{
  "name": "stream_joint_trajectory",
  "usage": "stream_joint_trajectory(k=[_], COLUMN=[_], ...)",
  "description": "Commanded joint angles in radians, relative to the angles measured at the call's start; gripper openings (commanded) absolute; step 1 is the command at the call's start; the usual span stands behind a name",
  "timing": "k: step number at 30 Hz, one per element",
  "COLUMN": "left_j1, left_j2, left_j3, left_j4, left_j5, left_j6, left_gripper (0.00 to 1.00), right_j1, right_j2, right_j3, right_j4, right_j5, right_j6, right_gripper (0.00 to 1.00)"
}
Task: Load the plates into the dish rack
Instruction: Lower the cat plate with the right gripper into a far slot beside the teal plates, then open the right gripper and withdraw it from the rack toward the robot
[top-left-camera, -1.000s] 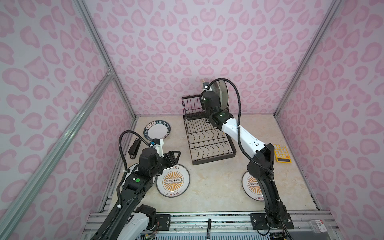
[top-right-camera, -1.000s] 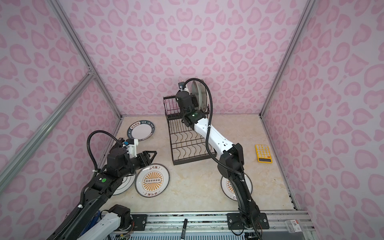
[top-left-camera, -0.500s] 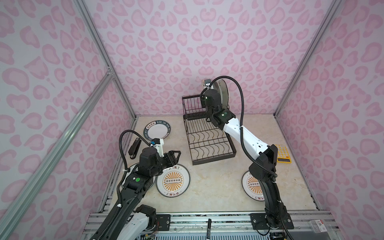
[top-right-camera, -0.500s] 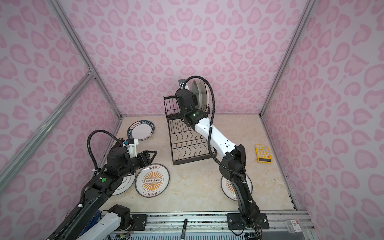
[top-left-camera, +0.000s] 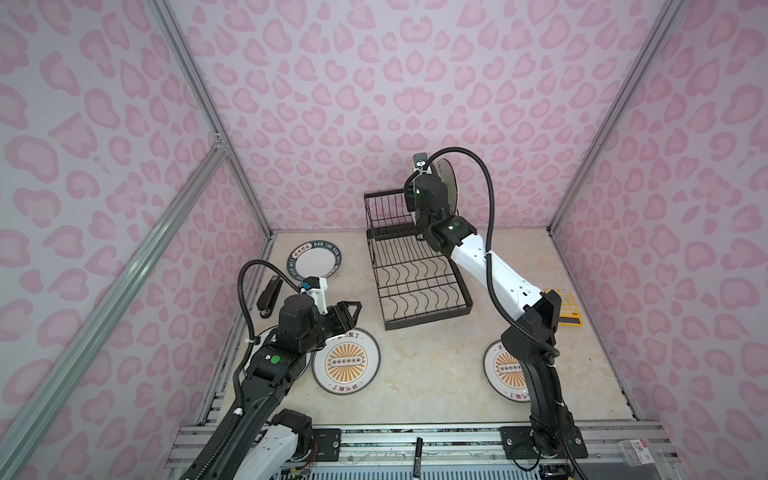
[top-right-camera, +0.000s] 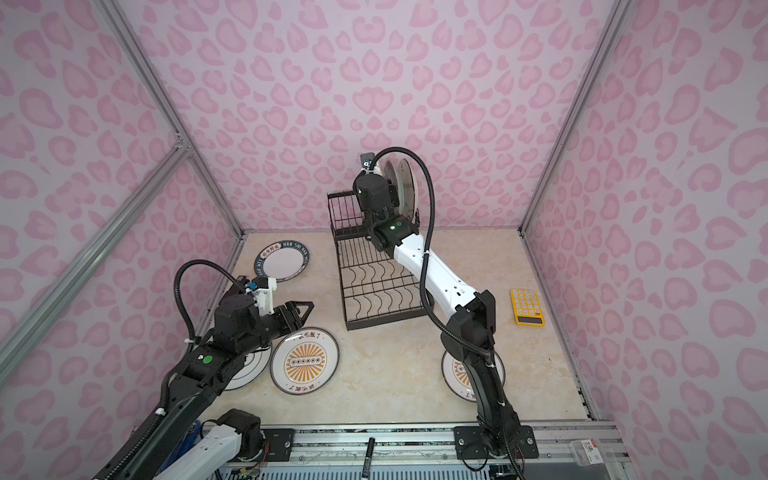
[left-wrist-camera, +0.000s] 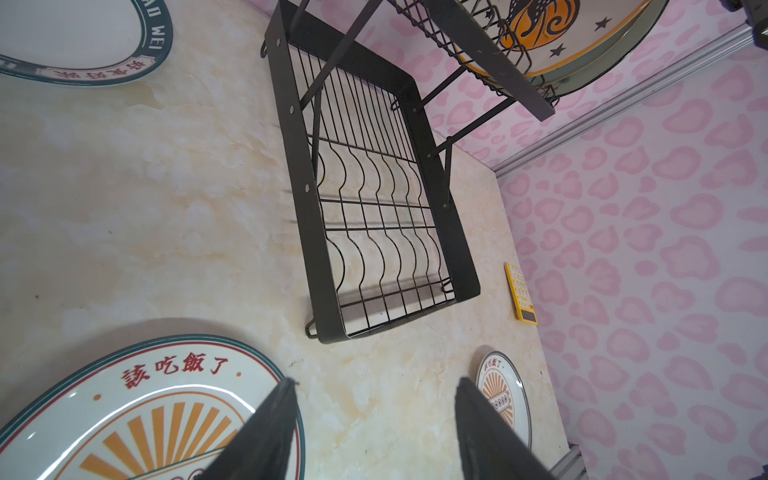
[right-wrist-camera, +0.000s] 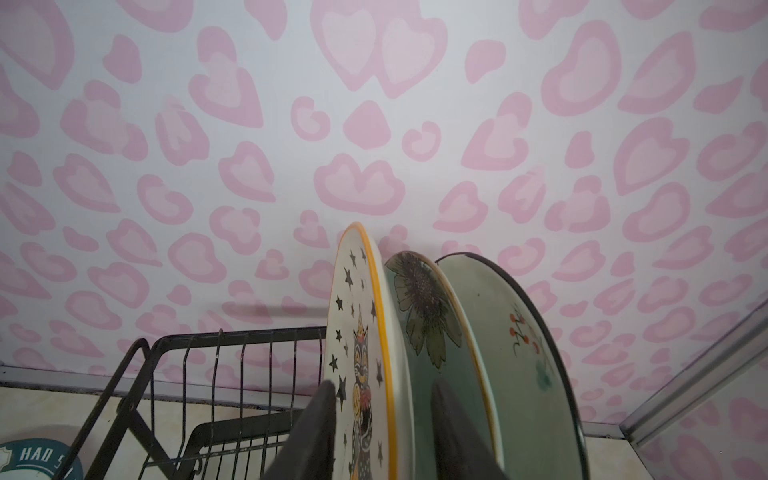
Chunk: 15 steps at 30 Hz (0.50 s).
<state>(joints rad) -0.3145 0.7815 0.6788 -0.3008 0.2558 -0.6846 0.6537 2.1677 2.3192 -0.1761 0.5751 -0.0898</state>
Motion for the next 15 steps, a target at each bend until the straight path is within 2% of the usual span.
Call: stream_joint_trajectory(k=[1,9,15], left_j1=[0.000,0.000,0.000], left_j2=[-0.004,-0.005,0.027], left_j3=[0.007,0.010,0.046], left_j4=[0.002,-0.013,-0.046], left_j5=[-0.006,-0.037,-0.078], left_j6=[0.010,0.011,0.040], left_gripper=[0.63,0.64,0.64], right_j1=[-0.006,-0.007,-0.016], right_j2=[-0.015,-0.116,-0.313], right_j3=[0.003,-0.065,-0.329], right_j4=[0.021,0.017,0.107], right_j5=[-0.013,-0.077,-0.142], right_j6=[0.006,0.026,0.067], right_gripper=[0.38,0.51,0.63])
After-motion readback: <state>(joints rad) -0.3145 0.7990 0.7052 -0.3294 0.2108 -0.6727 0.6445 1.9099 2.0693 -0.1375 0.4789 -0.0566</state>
